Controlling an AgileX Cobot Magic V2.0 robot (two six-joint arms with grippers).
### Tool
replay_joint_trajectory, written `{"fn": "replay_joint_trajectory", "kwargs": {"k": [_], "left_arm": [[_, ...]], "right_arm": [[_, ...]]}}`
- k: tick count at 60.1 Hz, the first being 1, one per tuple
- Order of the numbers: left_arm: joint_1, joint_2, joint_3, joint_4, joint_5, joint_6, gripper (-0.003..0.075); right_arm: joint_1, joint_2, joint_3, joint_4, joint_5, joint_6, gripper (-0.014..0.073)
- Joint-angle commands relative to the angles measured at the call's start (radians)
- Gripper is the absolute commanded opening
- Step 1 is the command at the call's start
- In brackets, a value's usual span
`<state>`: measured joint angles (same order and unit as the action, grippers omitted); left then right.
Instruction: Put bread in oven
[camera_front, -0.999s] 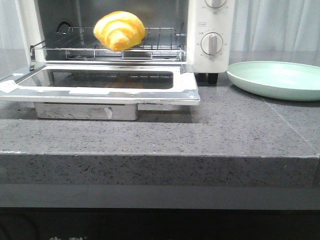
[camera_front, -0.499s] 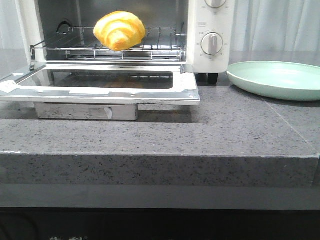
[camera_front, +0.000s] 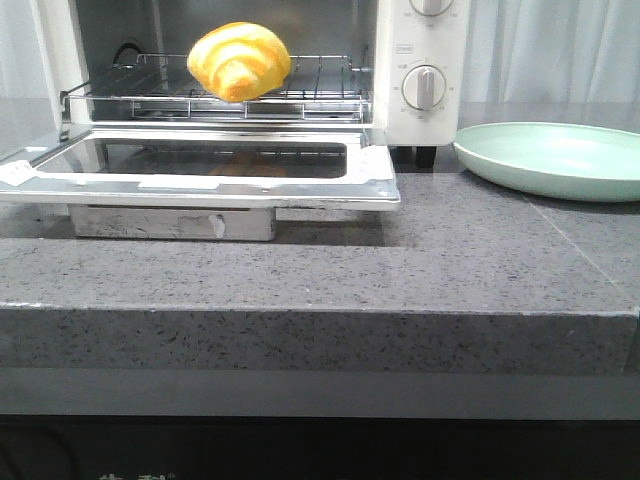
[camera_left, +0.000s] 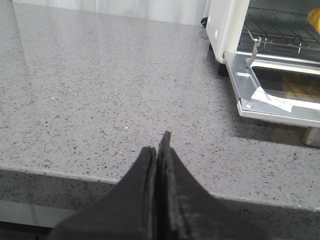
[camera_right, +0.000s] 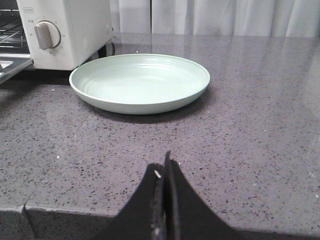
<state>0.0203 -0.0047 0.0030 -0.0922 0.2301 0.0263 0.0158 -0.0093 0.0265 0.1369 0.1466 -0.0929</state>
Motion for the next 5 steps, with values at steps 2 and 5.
{"fn": "replay_joint_trajectory", "kwargs": {"k": [2,5], "left_arm": [[0.002,-0.018,0.007,-0.008,-0.073,-0.002,-0.002],[0.002,-0.018,0.007,-0.008,-0.073,-0.002,-0.002]], "right_arm": [[-0.006,-0.023,-0.005,0.005,-0.072,0.0,-0.006],[-0.006,-0.023,-0.005,0.005,-0.072,0.0,-0.006]]}}
